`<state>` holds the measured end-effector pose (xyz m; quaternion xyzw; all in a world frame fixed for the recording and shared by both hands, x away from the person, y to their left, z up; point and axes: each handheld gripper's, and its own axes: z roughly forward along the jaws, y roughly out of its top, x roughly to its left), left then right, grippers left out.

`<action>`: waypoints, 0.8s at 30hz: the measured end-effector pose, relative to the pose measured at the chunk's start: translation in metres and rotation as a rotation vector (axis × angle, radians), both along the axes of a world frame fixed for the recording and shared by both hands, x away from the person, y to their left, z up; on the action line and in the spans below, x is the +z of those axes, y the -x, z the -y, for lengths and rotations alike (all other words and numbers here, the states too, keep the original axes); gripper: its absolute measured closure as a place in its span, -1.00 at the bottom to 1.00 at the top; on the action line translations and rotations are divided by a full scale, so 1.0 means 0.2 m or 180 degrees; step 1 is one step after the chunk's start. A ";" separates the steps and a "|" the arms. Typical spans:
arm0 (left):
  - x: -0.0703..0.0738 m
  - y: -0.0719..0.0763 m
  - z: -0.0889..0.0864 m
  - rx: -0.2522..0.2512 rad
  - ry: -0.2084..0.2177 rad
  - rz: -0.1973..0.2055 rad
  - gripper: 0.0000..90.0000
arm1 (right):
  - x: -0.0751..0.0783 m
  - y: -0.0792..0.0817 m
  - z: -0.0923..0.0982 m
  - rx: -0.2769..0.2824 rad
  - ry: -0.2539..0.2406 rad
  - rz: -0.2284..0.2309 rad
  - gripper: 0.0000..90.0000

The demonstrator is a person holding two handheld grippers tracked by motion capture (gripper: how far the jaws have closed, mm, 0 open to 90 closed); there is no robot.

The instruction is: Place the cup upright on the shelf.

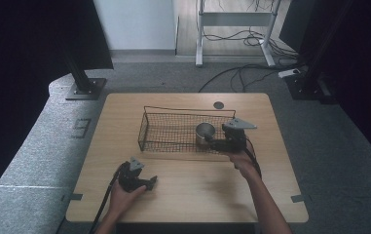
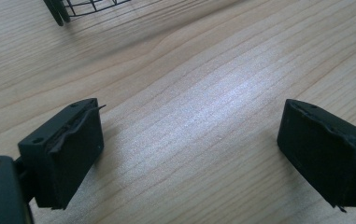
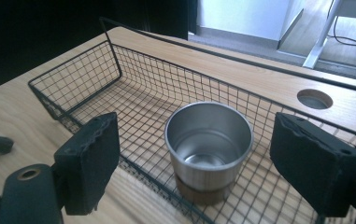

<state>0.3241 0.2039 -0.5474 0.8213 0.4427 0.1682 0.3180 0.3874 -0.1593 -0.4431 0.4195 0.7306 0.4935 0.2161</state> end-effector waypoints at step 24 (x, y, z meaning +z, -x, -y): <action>0.00 0.00 0.00 0.0002 0.0005 0.0004 -0.84 | -0.25 0.42 0.17 0.0062 -0.0047 -0.0111 -0.57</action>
